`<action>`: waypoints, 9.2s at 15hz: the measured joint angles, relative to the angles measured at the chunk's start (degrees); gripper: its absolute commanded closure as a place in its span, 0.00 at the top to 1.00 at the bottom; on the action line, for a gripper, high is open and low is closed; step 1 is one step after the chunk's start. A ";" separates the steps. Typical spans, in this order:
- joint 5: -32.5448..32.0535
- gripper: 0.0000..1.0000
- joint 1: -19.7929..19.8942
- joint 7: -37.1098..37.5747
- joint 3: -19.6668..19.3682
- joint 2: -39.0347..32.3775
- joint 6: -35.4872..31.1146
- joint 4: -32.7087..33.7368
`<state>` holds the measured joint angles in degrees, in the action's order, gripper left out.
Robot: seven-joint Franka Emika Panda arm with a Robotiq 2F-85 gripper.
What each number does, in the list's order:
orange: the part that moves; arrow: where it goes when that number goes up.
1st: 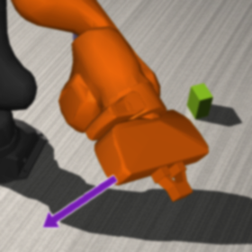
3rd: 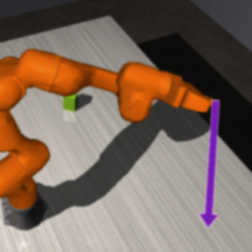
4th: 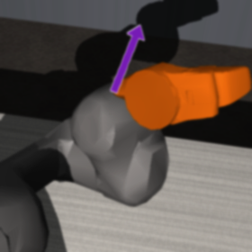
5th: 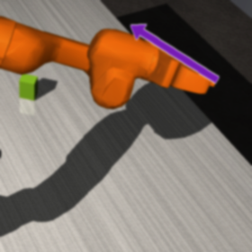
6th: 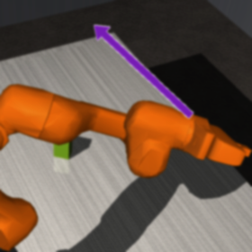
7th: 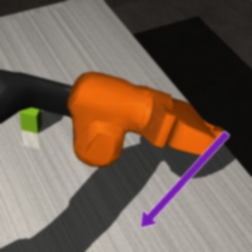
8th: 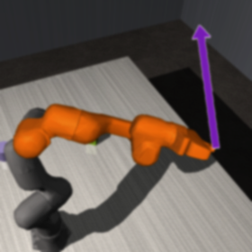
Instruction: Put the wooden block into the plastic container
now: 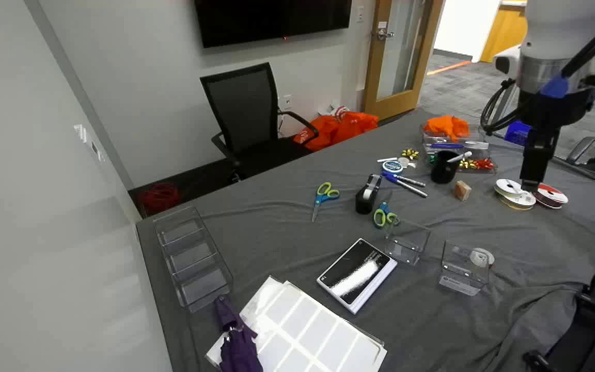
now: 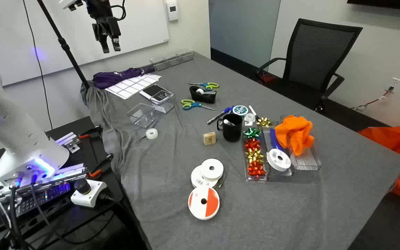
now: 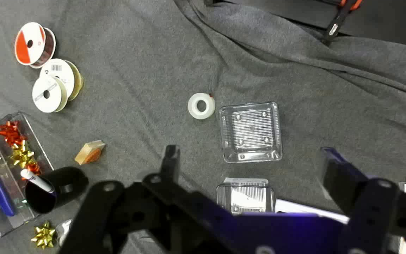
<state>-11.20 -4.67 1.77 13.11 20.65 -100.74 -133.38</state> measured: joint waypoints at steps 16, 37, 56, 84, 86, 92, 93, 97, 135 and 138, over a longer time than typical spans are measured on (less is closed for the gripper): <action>0.00 1.00 0.00 0.00 0.00 0.00 0.00 0.00; 2.99 1.00 2.51 5.91 -11.24 -6.39 -26.16 -3.08; 8.16 1.00 4.44 3.88 -14.73 -10.37 -35.83 -3.88; 23.80 1.00 16.71 -24.49 -20.06 -38.10 -62.08 3.33; 21.96 1.00 16.79 -23.36 -20.29 -38.54 -62.93 3.35; 21.72 1.00 17.03 -22.71 -19.92 -38.94 -63.23 3.55; 21.72 1.00 17.22 -21.98 -19.69 -39.09 -63.24 3.56; 21.28 1.00 17.39 -17.49 -19.80 -41.43 -63.36 4.39; 20.14 1.00 19.87 -8.05 -18.50 -56.68 -72.90 13.30; 20.14 1.00 19.87 -7.57 -18.18 -56.65 -73.02 13.48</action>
<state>8.94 15.19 -5.80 -5.08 -36.00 -173.76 -119.90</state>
